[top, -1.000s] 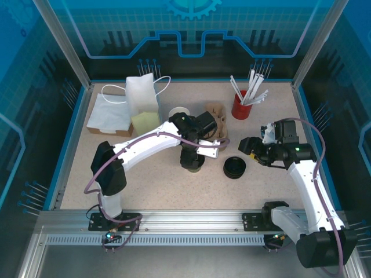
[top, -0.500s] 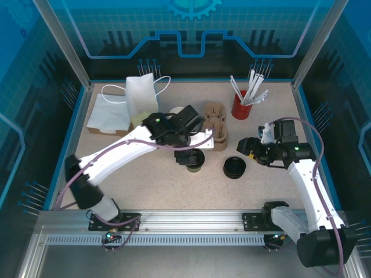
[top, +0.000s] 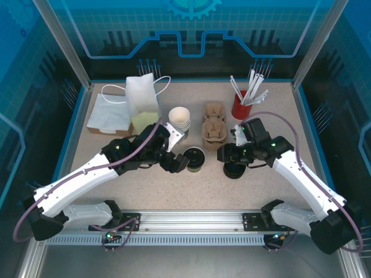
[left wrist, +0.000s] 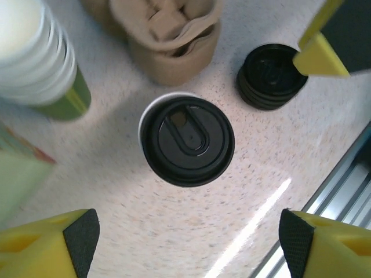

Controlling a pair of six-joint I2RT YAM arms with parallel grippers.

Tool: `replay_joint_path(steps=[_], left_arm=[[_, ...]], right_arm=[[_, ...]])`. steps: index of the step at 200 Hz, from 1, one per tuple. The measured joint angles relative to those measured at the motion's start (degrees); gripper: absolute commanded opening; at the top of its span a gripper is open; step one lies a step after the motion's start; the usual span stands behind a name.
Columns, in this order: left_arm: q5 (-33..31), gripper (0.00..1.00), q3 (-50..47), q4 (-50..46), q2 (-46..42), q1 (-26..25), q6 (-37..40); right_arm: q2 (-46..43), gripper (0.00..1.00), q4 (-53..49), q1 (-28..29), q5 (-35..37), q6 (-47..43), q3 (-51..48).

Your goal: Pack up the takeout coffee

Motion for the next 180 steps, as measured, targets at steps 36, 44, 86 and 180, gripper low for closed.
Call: replay_joint_path(steps=[36, 44, 86, 180], left_arm=[[4.7, 0.77, -13.9, 10.8, -5.4, 5.4, -20.5], [6.3, 0.76, -16.6, 13.5, -6.0, 6.9, -25.0], [13.3, 0.73, -21.9, 21.9, -4.7, 11.0, -38.7], [17.9, 0.48, -21.9, 26.1, 1.8, 11.3, -42.6]], right_arm=[[4.5, 0.62, 2.5, 6.0, 3.7, 0.8, 1.9], [5.8, 0.61, 3.1, 6.9, 4.4, 1.1, 2.3], [11.7, 0.58, 5.1, 9.2, 6.1, 2.1, 4.3], [18.3, 0.51, 7.6, 9.3, 6.3, 3.5, 7.9]])
